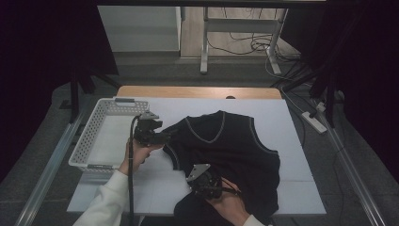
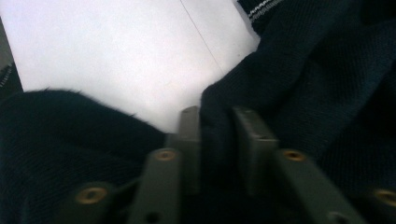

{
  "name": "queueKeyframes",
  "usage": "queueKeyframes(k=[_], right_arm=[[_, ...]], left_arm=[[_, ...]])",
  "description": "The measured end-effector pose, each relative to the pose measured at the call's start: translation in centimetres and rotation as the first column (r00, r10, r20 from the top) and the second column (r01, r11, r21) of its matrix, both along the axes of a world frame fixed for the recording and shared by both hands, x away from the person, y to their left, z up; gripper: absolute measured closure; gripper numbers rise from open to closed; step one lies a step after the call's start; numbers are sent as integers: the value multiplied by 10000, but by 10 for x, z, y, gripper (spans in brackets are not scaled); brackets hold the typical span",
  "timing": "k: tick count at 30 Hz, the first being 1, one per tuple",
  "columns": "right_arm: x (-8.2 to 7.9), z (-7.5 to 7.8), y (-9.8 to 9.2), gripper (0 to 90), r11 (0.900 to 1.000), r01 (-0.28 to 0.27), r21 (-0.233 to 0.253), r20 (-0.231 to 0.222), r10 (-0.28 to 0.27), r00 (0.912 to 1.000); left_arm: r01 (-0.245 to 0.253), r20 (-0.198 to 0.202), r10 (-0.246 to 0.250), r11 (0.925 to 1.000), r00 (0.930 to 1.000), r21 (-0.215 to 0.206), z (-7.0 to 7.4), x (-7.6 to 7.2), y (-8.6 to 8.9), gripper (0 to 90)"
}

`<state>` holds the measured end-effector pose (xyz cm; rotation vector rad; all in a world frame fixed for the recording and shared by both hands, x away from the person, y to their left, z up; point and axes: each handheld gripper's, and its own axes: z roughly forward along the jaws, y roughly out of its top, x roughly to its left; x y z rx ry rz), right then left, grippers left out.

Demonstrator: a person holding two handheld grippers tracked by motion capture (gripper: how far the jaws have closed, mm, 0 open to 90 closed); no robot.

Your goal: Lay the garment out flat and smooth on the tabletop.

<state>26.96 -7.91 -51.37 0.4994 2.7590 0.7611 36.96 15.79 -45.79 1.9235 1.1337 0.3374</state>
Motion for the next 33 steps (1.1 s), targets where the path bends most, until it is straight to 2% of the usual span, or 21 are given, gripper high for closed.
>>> queueKeyframes(k=[4,7,11,15,17,20,23,26,30,32,33], right_arm=[[-2,1,0,810,9994,-222,257,-207,228,9995],[-7,3,2,815,9959,-605,667,-836,660,9943],[-27,6,15,815,9813,-1440,1274,-1431,1619,9764],[-48,9,27,815,9611,-2271,1570,-1518,2507,9561],[-54,10,29,813,9569,-2411,1618,-1468,2650,9530],[-53,11,27,770,9563,-2308,1796,-1414,2573,9559],[-45,17,19,583,9528,-1907,2363,-1593,2316,9597],[-40,24,8,488,9500,-1654,2650,-1206,2029,9717],[-28,36,-13,448,9463,-1042,3061,-786,1341,9878],[-18,40,-27,428,9482,-559,3127,-541,766,9956],[-13,42,-34,427,9458,-281,3236,-504,469,9976]], left_arm=[[-23,14,23,10000,10000,-15,0,0,1,227],[-48,15,48,10000,10000,-52,0,1,2,227],[-70,44,70,10000,10000,-71,1,0,3,228],[-65,69,65,10000,10000,-66,2,0,3,228],[-52,60,53,10000,10000,-57,1,0,3,228],[-41,53,42,10000,10000,-50,1,0,3,227],[-57,58,57,10000,10000,-52,1,0,3,227],[-54,74,55,10000,10000,-59,2,0,3,227],[1,91,-1,10000,10000,-30,2,-1,2,227],[36,112,-36,10000,9999,-13,3,-1,1,227],[43,118,-43,10000,9999,-9,4,-2,1,227]])
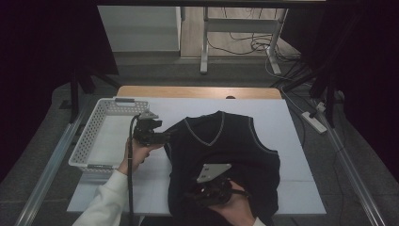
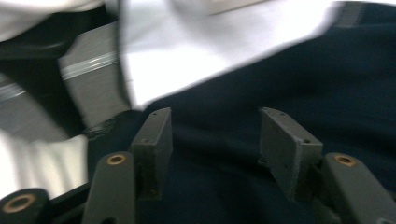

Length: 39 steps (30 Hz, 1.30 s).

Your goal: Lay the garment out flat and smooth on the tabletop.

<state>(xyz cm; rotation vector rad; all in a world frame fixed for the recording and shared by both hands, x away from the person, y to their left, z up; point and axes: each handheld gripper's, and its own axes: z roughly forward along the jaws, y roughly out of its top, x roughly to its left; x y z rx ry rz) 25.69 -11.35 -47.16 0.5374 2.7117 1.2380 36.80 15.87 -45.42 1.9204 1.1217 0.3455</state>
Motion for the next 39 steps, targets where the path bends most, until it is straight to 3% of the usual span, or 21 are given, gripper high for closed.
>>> queueKeyframes(k=[3,6,10,15,19,21,23,25,29,35,37,39], right_arm=[[18,4,-24,417,9959,908,32,203,-908,9957],[37,4,-49,409,9827,1851,-109,377,-1846,9821],[61,1,-86,405,9499,3104,-368,490,-3085,9500],[81,-4,-124,398,9074,4167,-540,323,-4155,9090],[88,-8,-142,393,8840,4617,-734,229,-4613,8869],[91,-11,-148,391,8771,4736,-802,102,-4744,8802],[89,-11,-149,392,8813,4668,-738,-71,-4685,8834],[84,-9,-144,394,8930,4453,-648,-52,-4466,8947],[64,-5,-130,394,9225,3793,-713,177,-3790,9252],[34,-5,-116,403,9590,2812,-362,-63,-2816,9595],[24,-9,-106,412,9705,2347,-548,-163,-2359,9716],[17,-17,-92,441,9747,1845,-1261,33,-1855,9826]], left_arm=[[-12,45,12,10000,10000,-33,1,0,0,227],[-12,61,12,10000,10000,-39,1,-1,0,227],[14,64,-14,10000,10000,-36,1,-1,-1,227],[70,43,-70,10000,10000,7,2,-1,-2,226],[72,47,-72,10000,10000,13,2,-1,-2,225],[66,66,-66,10000,10000,16,2,-1,-2,226],[62,95,-62,10000,9999,-1,3,-1,-1,226],[57,94,-57,10000,9999,-17,3,0,-1,225],[106,112,-106,9999,9999,-50,4,1,-1,225],[180,109,-179,9998,9998,-56,4,3,-3,225],[228,112,-228,9997,9997,-55,4,4,-5,225],[280,102,-280,9996,9996,-36,4,4,-7,225]])
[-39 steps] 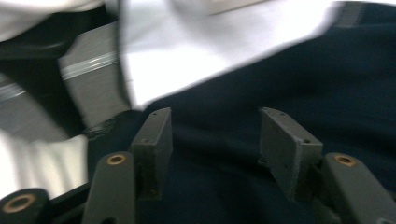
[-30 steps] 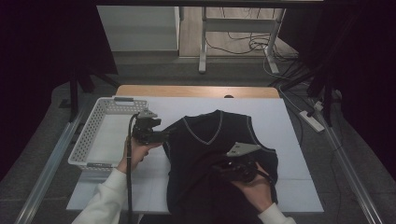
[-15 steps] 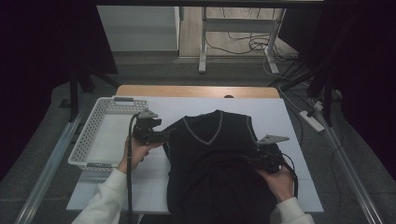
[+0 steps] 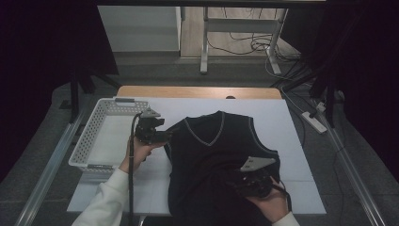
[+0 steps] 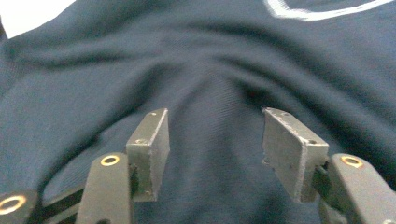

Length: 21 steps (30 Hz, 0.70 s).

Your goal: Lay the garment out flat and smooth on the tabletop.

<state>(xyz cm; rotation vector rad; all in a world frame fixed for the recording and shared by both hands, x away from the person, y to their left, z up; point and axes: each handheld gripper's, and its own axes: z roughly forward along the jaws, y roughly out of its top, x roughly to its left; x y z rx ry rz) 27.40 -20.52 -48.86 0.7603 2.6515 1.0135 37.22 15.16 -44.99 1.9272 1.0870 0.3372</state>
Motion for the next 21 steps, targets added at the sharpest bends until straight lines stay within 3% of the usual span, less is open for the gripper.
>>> queueKeyframes(k=[1,5,7,13,21], right_arm=[[-1,-3,4,471,9997,-118,-229,-14,118,9999],[-2,-18,12,729,9922,-490,-1143,-268,462,9986],[-5,-20,11,823,9888,-542,-1390,-57,539,9985],[-16,-16,2,854,9876,-780,-1364,-467,722,9963],[-65,-16,-9,854,9880,-1087,-1096,-775,1006,9919]], left_arm=[[28,-8,-28,10000,10000,18,0,0,-1,225],[114,-32,-114,9999,9999,69,-1,1,-5,224],[124,-17,-123,9999,9999,52,0,2,-5,223],[164,7,-164,9999,9999,-2,1,4,-4,224],[144,-15,-144,9999,9999,-42,0,4,-5,224]])
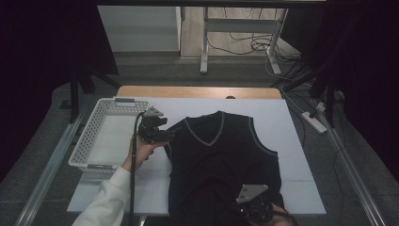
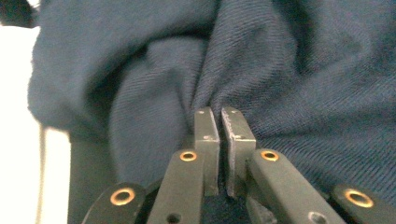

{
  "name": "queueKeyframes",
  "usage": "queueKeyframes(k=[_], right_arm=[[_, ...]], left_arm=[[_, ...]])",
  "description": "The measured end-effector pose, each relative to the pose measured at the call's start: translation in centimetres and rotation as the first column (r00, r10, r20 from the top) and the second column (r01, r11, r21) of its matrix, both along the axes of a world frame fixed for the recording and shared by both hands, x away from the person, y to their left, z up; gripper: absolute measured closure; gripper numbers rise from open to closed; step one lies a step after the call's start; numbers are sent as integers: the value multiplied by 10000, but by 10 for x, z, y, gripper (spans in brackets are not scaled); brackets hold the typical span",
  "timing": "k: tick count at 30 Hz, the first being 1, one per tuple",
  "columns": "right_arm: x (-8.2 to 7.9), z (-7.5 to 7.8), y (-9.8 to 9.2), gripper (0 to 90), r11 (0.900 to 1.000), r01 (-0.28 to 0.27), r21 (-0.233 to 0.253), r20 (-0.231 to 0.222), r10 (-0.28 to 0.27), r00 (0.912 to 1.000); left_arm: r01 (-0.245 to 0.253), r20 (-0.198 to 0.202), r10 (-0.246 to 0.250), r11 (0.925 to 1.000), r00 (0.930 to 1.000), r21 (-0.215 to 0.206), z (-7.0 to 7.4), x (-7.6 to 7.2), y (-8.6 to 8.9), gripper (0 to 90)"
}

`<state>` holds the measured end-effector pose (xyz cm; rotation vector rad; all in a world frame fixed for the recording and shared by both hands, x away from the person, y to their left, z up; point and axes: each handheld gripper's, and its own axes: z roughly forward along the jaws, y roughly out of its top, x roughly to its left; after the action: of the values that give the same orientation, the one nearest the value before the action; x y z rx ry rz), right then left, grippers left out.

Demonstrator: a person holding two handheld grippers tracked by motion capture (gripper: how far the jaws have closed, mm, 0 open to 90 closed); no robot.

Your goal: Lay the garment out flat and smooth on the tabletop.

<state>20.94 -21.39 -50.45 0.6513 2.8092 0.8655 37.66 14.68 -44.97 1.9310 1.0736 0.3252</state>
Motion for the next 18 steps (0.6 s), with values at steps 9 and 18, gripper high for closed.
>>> queueKeyframes(k=[9,18], right_arm=[[-9,8,-9,626,9943,394,995,189,-415,9990],[37,22,-14,429,9717,1684,1660,1308,-1909,9729]], left_arm=[[32,-102,-32,10000,9999,-32,-2,1,-1,224],[31,-32,-32,10000,10000,-75,1,-3,-1,224]])
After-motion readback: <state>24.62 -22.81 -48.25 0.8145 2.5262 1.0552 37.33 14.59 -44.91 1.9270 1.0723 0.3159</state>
